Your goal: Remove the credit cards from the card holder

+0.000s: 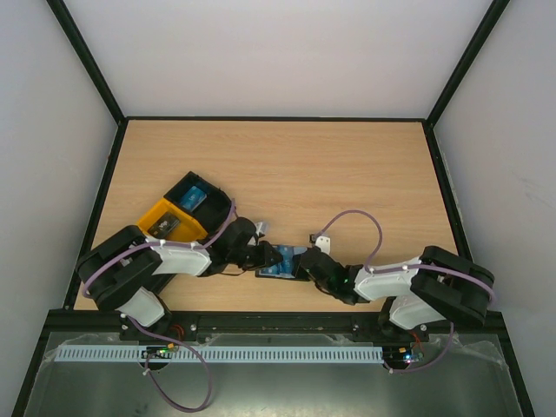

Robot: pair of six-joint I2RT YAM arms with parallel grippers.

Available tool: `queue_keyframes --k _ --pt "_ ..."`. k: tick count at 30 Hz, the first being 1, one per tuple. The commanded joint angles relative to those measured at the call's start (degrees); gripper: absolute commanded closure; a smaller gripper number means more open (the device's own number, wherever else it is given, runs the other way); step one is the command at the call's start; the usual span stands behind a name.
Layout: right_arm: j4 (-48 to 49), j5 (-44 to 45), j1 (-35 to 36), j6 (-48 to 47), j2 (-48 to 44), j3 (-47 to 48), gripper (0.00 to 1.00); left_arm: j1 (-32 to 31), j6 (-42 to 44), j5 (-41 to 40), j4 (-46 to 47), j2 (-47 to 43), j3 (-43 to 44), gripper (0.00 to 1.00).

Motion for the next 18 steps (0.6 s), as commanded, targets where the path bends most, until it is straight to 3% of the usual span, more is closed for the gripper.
queue_keyframes --k 1,11,18 --pt "-0.2 -1.0 0.1 1.9 1.8 -3.9 0.98 -0.7 -0.4 0.4 3.7 0.5 1.1 0.82" --pt "1.3 -0.6 0.1 3.2 1.1 -6.3 0.98 -1.1 -0.1 -0.5 4.7 1.8 1.6 0.74" --pt "1.3 0.0 0.1 3.6 -0.9 -7.1 0.98 -1.8 -2.6 -1.5 8.3 1.6 0.0 0.78"
